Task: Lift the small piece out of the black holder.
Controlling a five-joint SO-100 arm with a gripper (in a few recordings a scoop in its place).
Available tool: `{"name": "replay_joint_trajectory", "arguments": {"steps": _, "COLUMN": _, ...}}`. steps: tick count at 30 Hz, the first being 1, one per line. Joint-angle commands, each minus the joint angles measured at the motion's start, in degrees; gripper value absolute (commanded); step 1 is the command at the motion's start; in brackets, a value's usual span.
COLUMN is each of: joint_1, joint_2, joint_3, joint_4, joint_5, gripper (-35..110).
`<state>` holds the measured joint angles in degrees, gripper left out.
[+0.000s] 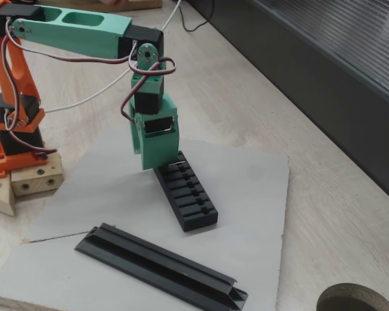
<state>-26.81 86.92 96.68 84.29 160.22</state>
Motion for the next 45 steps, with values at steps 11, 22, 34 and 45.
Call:
{"name": "replay_joint_trajectory", "arguments": {"steps": 11, "joint_1": -0.7, "joint_2": 1.85, "joint_3": -0.35, "joint_4": 0.26, "joint_5": 0.79, "gripper": 36}}
{"name": "replay_joint_trajectory", "arguments": {"steps": 22, "joint_1": -0.62, "joint_2": 1.93, "joint_3": -0.88, "joint_4": 0.26, "joint_5": 0.79, "gripper": 36}}
{"name": "replay_joint_trajectory", "arguments": {"steps": 34, "joint_1": 3.78, "joint_2": 2.02, "joint_3": -0.88, "joint_4": 0.44, "joint_5": 0.7, "gripper": 36}}
{"name": "replay_joint_trajectory", "arguments": {"steps": 45, "joint_1": 3.78, "joint_2": 2.02, "joint_3": -0.7, "joint_4": 1.05, "joint_5": 0.7, "gripper": 36}}
